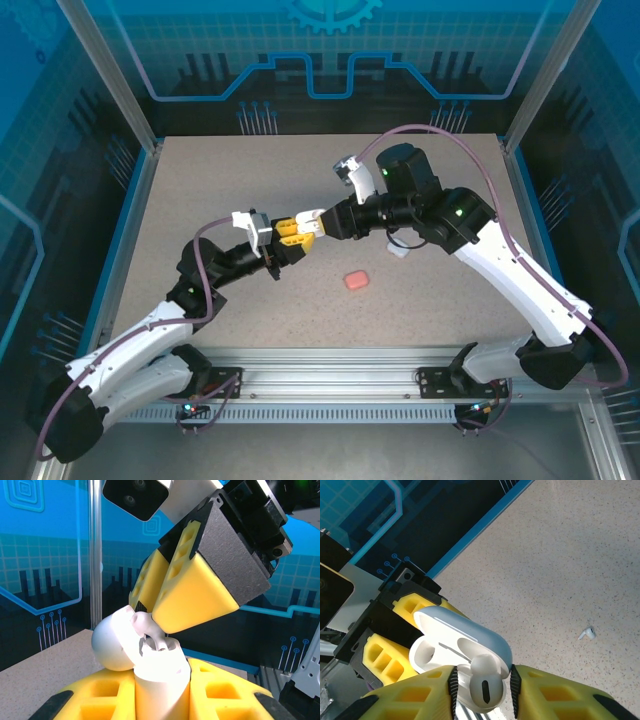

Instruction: Insert wireless bluetooth earbuds into charging case

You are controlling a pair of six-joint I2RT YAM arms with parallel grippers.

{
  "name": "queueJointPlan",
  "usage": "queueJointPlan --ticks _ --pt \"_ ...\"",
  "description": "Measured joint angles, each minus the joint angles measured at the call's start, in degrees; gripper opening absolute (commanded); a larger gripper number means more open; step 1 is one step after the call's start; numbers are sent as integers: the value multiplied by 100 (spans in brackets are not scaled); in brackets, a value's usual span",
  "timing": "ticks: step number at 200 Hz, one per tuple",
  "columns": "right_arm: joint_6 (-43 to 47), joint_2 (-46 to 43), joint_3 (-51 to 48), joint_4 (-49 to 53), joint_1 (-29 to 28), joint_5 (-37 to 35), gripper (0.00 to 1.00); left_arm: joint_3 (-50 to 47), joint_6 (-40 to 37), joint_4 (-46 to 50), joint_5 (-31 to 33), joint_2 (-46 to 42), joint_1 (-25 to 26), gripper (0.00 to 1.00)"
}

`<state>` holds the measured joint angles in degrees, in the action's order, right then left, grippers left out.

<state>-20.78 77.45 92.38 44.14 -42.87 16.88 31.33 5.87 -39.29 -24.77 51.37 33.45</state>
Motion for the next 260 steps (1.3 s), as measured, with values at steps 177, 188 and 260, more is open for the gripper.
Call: queueJointPlan --ticks 177,188,260 --pt "90 0 74 181 0 -151 21 0 -22 0 57 0 0 0" --pt "131 0 74 186 0 -166 21 0 -22 0 57 2 0 0" --pt "409 -111 74 260 0 -343 19 0 -22 26 59 83 0 0"
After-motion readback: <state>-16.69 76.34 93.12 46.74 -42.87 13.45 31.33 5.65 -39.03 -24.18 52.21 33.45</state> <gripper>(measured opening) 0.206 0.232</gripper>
